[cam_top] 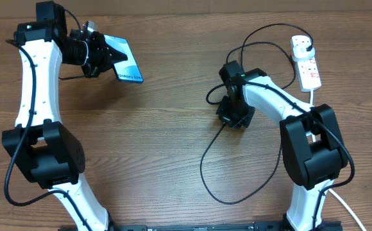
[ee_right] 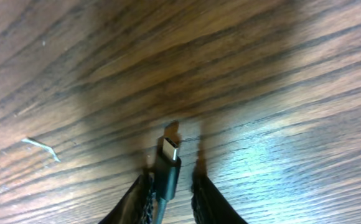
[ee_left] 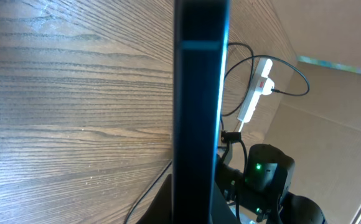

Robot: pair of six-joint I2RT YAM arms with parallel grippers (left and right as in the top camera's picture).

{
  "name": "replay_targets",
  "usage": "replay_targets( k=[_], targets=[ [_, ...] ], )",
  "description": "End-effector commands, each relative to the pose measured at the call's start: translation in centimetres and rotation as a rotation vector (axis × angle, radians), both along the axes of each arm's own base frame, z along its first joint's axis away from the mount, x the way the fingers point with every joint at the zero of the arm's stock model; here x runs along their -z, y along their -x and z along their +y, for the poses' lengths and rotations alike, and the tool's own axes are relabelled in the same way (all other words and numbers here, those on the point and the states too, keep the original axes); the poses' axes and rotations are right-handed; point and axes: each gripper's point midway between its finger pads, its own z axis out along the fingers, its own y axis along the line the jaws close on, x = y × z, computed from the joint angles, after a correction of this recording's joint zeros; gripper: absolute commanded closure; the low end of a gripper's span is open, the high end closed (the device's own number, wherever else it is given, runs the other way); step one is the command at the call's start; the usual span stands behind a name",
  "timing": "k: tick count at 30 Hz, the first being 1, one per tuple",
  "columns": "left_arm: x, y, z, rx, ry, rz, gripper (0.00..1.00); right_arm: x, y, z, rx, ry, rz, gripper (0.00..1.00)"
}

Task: Plug charger to phone and switch on socket

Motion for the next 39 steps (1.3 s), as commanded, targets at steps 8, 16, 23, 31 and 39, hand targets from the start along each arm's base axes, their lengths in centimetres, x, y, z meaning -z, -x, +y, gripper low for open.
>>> replay_targets(
  k=[8,16,23,31,39],
  targets=[
    [-1.5,0.3,-0.9,0.031,0.036,-0.040,0.96,1.3,-0.4,0.3,-0.002,-0.003,0.006,0.82],
    [-1.5,0.3,-0.9,0.031,0.037,-0.039,0.96,1.3,-0.4,0.6,-0.006,-0.010,0.000,0.96],
    [-4.7,0.8,-3.3,0.192,0.214,-0.219,0.96,-0.3,-1.8,1.9,-0.046,-0.086,-0.053,0.96],
    [-10.8,2.3,-5.5,0.296,0.562,-0.381,0.96,-14.8,-1.3,9.5,-0.434,-0.656,-0.296,0.96],
    [-11.2,4.7,-9.5,0.391,0.619,-0.351,0.96,-27.1,5.0,12.2,-0.760,-1.008,-0.520,0.96]
  ],
)
